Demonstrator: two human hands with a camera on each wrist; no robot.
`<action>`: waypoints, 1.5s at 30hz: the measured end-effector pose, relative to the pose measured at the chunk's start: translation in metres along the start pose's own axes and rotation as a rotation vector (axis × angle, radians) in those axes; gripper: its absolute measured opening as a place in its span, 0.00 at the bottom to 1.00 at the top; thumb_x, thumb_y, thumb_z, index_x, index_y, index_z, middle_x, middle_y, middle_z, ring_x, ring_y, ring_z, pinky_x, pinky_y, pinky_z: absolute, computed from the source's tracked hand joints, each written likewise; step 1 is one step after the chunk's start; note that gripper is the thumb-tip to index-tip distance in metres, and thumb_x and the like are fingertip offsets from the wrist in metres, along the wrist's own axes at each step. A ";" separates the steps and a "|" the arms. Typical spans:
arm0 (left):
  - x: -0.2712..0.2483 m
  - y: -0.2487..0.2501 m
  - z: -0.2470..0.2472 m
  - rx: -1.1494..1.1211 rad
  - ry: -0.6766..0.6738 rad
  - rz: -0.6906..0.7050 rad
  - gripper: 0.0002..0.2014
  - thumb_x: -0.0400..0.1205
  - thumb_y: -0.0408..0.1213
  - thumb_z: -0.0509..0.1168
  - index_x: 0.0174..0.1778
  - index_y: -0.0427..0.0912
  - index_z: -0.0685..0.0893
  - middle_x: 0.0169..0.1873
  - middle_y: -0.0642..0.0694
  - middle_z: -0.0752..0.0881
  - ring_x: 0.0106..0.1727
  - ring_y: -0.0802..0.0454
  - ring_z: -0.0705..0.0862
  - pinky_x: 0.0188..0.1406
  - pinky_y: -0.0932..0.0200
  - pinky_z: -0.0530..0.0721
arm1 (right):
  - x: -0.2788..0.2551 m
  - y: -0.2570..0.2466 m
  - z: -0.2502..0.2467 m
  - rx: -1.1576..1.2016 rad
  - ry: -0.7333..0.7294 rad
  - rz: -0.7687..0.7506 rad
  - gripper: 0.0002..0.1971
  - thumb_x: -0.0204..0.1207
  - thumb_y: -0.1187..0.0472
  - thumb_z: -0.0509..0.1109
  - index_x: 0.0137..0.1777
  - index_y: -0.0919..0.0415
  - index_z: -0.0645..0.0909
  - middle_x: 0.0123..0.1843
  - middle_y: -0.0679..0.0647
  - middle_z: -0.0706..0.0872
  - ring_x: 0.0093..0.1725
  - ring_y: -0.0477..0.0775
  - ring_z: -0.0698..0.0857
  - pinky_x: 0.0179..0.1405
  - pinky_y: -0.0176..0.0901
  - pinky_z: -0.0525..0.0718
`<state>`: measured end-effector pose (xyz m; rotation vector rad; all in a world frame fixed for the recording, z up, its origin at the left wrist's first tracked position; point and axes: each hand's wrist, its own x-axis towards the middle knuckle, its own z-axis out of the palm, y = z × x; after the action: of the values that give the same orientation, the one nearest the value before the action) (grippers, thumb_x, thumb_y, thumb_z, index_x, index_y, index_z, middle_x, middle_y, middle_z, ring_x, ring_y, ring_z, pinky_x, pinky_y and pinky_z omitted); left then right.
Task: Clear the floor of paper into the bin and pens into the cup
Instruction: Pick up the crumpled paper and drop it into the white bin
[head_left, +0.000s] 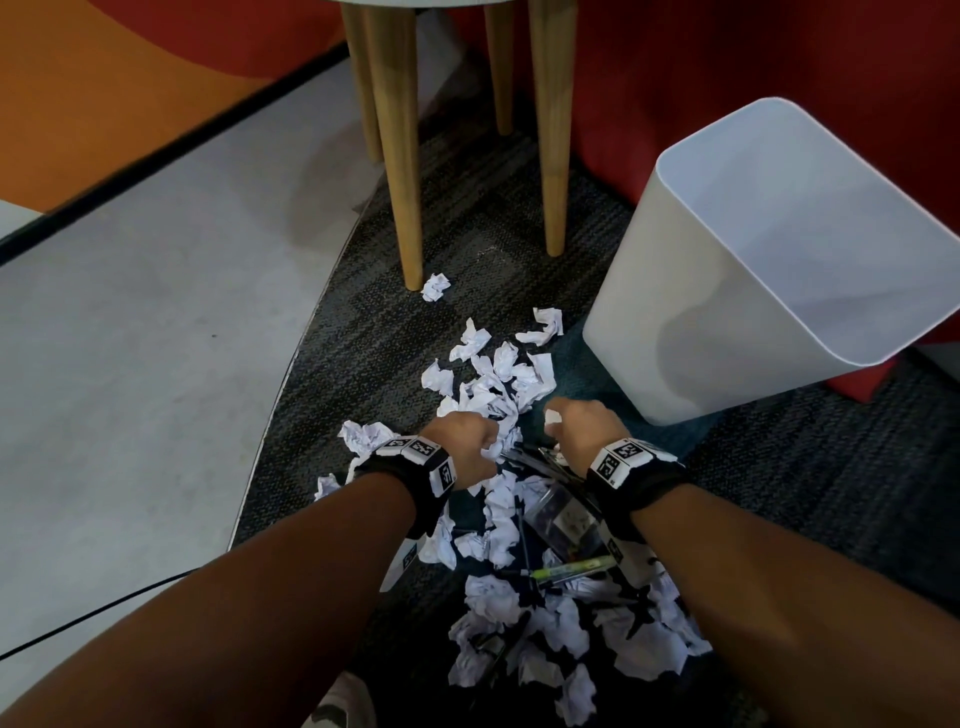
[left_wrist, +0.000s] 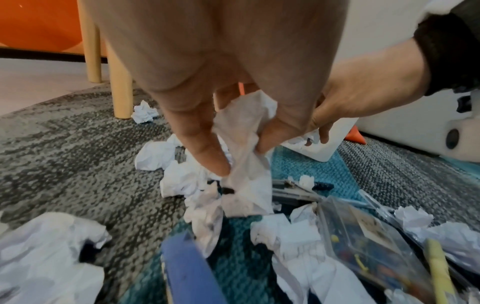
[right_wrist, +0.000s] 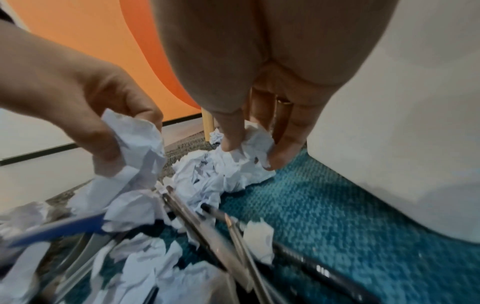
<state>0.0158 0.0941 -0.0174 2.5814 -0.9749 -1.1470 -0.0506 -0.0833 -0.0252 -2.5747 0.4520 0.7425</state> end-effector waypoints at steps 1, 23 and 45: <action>0.000 0.002 -0.004 -0.008 0.015 -0.001 0.11 0.75 0.39 0.67 0.39 0.44 0.69 0.39 0.46 0.74 0.40 0.46 0.72 0.36 0.59 0.68 | -0.001 0.000 -0.006 -0.008 0.008 -0.015 0.07 0.80 0.68 0.64 0.55 0.58 0.79 0.42 0.50 0.86 0.45 0.55 0.82 0.39 0.40 0.71; -0.030 0.100 -0.186 -0.129 0.558 0.179 0.10 0.78 0.33 0.64 0.53 0.50 0.80 0.44 0.49 0.74 0.50 0.48 0.76 0.44 0.60 0.68 | -0.110 -0.023 -0.172 0.286 0.534 -0.207 0.17 0.83 0.57 0.65 0.72 0.49 0.78 0.61 0.54 0.88 0.60 0.56 0.84 0.62 0.41 0.76; -0.008 0.210 -0.218 -0.211 0.696 0.420 0.13 0.77 0.32 0.69 0.55 0.49 0.81 0.46 0.49 0.75 0.46 0.47 0.80 0.49 0.49 0.82 | -0.104 0.057 -0.208 0.391 0.730 0.158 0.07 0.72 0.53 0.74 0.45 0.48 0.78 0.39 0.44 0.84 0.49 0.59 0.85 0.58 0.59 0.80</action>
<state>0.0611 -0.0893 0.2192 2.1846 -1.0575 -0.1975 -0.0688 -0.2119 0.1761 -2.3672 0.9196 -0.2645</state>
